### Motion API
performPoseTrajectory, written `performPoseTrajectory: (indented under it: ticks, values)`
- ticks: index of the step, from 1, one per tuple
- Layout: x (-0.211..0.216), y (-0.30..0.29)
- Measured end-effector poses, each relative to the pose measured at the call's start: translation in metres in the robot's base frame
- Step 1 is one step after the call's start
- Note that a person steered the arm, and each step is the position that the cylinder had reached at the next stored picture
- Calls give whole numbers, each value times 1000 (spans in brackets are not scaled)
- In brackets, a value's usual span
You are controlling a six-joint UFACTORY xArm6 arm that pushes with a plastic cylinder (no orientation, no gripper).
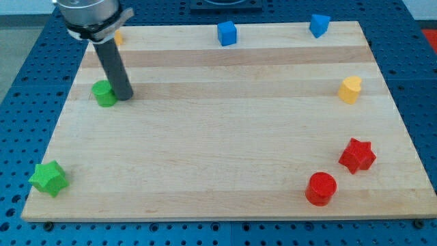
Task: Slightly push the red circle towards the bottom of the red star
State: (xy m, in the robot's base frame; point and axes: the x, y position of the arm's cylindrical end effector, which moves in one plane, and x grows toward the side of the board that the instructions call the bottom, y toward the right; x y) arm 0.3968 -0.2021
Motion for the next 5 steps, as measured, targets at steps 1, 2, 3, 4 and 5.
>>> performPoseTrajectory:
  ticks: [1,2,3,4,5]
  values:
    - [0,-13]
    - [10,23]
    - [22,88]
    - [29,111]
    - [54,132]
